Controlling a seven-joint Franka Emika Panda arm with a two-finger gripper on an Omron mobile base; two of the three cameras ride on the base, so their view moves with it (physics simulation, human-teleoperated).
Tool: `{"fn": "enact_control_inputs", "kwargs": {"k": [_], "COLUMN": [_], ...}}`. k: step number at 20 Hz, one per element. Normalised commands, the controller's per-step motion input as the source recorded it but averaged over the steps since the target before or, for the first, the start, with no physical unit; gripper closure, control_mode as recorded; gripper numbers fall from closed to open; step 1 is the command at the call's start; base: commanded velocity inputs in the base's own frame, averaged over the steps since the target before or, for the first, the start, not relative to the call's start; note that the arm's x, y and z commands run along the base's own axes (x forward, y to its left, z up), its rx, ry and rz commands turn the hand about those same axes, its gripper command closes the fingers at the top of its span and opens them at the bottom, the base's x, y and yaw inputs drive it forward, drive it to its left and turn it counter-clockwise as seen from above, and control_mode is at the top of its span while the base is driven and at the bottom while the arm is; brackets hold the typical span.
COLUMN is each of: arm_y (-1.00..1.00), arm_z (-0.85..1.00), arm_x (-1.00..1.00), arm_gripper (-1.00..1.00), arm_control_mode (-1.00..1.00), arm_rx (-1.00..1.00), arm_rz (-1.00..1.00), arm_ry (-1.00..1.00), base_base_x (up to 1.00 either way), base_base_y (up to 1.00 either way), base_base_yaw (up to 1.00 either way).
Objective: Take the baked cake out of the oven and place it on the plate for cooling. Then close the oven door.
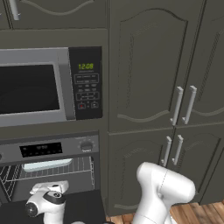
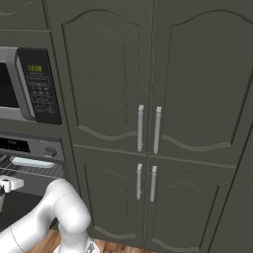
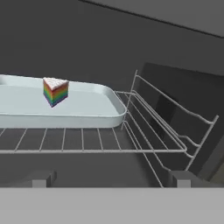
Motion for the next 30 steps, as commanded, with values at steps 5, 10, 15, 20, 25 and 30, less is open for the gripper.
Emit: {"fn": "enact_control_inputs", "kwargs": {"k": [5,10,15,20,25,30], "arm_y": [0.00,0.00,0.19,0.23,0.13,0.18], "arm_z": [-0.01,-0.11,-0.36,-0.27,-0.13,-0.35], "arm_x": [0.23,0.33,0.05,0.19,0.15,0.01], "arm_gripper": [-1.00,-1.00,-1.00,-1.00,-1.00,-1.00], "arm_control_mode": [-1.00,-1.00,-1.00,-1.00,-1.00,-1.00], "arm_rx": [0.09,0.12,0.04,0.07,0.05,0.00], "arm_rz": [0.00,-0.03,-0.02,-0.06,-0.03,0.00], "arm_ry": [-0.08,-0.04,-0.03,-0.06,-0.10,-0.12], "base_base_x": [0.00,0.00,0.00,0.00,0.00,0.00], "base_base_y": [0.00,0.00,0.00,0.00,0.00,0.00], "base_base_yaw": [0.00,0.00,0.00,0.00,0.00,0.00]}}
